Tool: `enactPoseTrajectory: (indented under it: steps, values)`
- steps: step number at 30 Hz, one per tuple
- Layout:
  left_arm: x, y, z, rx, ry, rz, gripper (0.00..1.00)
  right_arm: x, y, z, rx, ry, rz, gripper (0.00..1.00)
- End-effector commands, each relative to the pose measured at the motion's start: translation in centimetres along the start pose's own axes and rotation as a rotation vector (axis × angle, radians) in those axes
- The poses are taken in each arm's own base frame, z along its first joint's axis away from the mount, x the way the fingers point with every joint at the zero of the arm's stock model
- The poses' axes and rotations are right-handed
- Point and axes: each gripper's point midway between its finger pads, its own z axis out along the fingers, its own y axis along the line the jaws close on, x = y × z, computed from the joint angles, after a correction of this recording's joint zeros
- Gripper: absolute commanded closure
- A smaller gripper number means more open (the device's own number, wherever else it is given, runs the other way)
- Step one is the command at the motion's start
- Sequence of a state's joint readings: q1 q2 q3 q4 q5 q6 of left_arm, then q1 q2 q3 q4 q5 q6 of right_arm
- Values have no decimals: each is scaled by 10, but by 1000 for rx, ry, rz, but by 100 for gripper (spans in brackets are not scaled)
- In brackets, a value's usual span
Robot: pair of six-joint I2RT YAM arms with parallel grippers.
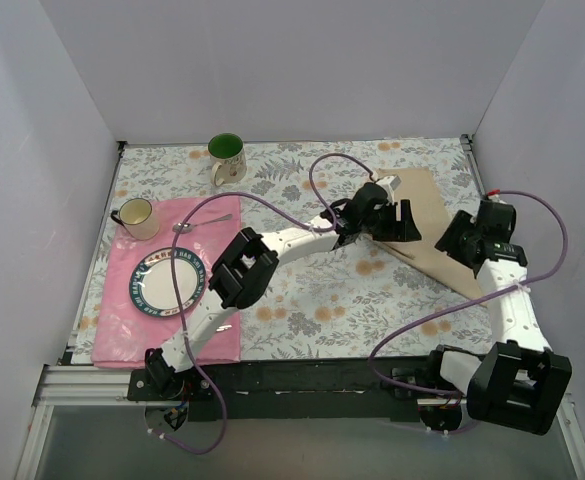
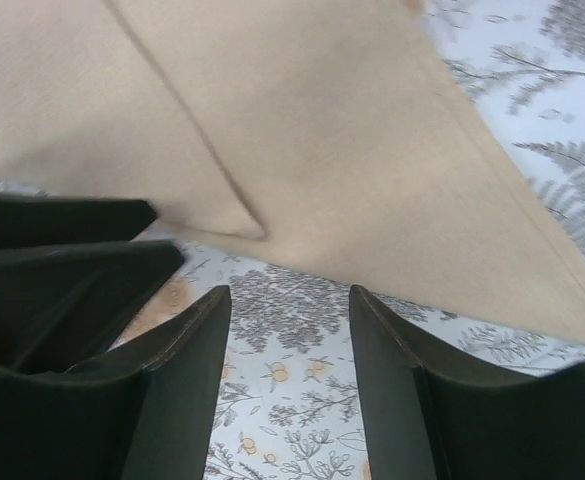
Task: Fold the napkin, place the utensils inside, and roll it up
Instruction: Fold the napkin
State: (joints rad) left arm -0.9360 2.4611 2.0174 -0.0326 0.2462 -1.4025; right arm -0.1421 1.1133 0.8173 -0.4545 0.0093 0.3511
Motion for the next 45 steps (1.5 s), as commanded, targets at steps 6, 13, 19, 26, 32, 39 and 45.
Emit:
enactPoseTrajectory:
  steps: [6,13,19,26,32,39,45]
  values:
    - [-61,-68,-118,126,-4,-43,35,48,-98,6,154,79,409,39]
    - [-38,-37,-193,3,-44,60,32,68,-145,-5,286,-6,626,30]
    - [-44,-24,-228,-71,-61,109,31,76,-169,-8,385,-52,636,30]
    - [-40,-22,-247,-71,-55,102,31,68,-175,3,340,-88,692,43]
    - [-42,-24,-254,-71,-65,110,31,75,-177,12,334,-76,719,46]
    - [-44,-23,-258,-73,-69,105,31,77,-184,15,363,-88,723,55]
    - [-45,-21,-261,-78,-76,101,31,77,-185,13,366,-110,684,83]
